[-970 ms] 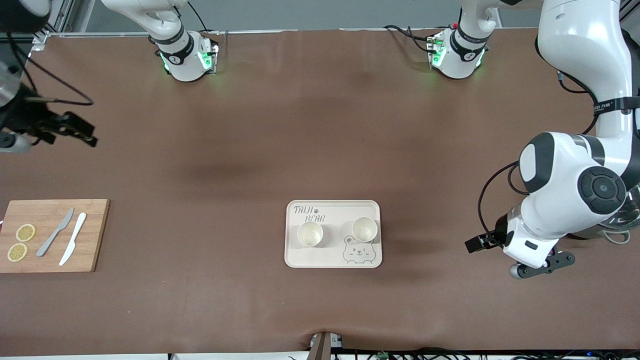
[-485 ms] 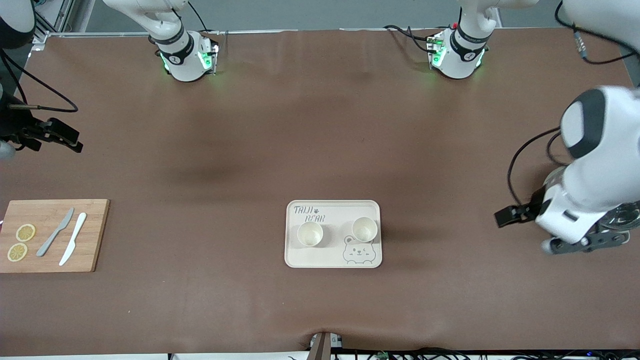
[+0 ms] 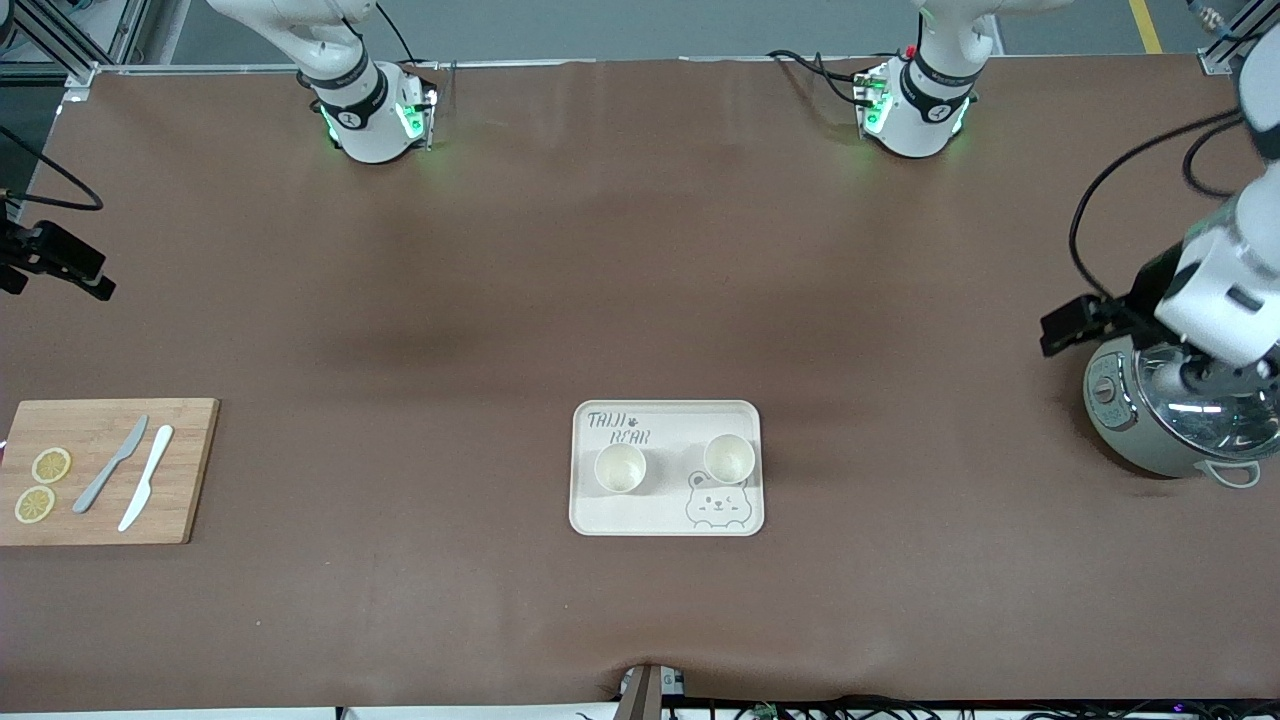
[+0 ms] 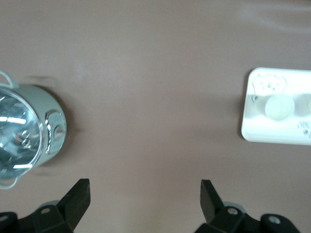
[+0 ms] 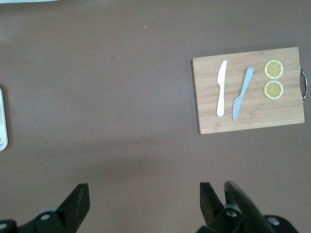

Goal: Place white IKEA cup upright on tray with both arms

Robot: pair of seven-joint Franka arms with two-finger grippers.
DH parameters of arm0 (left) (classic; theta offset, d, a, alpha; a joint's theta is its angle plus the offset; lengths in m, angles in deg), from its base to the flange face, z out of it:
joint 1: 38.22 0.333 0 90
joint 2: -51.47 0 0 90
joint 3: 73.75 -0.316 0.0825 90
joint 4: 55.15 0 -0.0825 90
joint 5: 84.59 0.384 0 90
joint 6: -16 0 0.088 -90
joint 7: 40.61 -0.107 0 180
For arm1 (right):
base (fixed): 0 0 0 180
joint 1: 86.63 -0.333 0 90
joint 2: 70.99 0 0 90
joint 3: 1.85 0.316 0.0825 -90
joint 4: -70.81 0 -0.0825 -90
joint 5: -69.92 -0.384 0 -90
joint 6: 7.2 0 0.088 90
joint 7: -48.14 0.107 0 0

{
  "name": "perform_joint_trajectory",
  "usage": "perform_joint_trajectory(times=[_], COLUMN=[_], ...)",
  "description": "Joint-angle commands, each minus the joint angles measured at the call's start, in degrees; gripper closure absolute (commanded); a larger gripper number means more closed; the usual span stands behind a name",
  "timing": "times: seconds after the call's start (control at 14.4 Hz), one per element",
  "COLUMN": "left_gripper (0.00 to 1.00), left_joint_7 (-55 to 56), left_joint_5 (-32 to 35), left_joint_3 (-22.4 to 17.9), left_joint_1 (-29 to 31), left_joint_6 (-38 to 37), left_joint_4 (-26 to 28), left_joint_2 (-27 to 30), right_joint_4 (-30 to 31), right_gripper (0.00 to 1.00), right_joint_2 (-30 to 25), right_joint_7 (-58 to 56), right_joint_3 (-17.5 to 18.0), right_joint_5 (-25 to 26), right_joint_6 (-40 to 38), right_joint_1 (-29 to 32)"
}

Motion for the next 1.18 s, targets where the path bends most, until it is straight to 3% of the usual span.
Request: perform_joint_trajectory(times=[0.0, 0.21, 0.55, 0.76, 0.97, 1.11], left_gripper=[0.0, 0.0, 0.0, 0.0, 0.0, 0.0], left_joint_7=[-1.0, -1.0, -0.9, -1.0, -1.0, -1.0], left_joint_5=[-0.9, -2.8, -5.6, -5.4, -6.2, -6.4], left_joint_3=[1.9, 2.1, 5.2, 3.5, -1.9, -2.5], left_joint_1=[0.8, 1.0, 7.3, 5.5, 1.5, 0.2], left_joint_6=[-4.0, -4.2, -2.5, -2.1, -1.5, -1.4], left_joint_4=[3.2, 5.2, 5.4, 5.4, 5.3, 5.3], left_joint_2=[5.3, 6.8, 6.0, 5.2, 5.2, 5.2], right_joint_4=[-3.3, -4.2, -5.1, -5.1, -5.1, -5.1], right_gripper=[0.0, 0.0, 0.0, 0.0, 0.0, 0.0], right_joint_2=[0.2, 0.1, 0.1, 0.2, 0.2, 0.2], right_joint_7=[-0.6, -0.6, -0.5, -0.5, -0.2, -0.1], right_joint_3=[0.7, 0.7, 0.7, 0.7, 0.7, 0.7], right_joint_5=[-0.3, -0.3, -0.9, -0.9, -0.2, -0.2], right_joint_6=[-1.1, -3.3, -4.2, -4.8, -4.7, -4.7], right_joint_1=[0.8, 0.8, 0.5, 1.1, 1.1, 1.1])
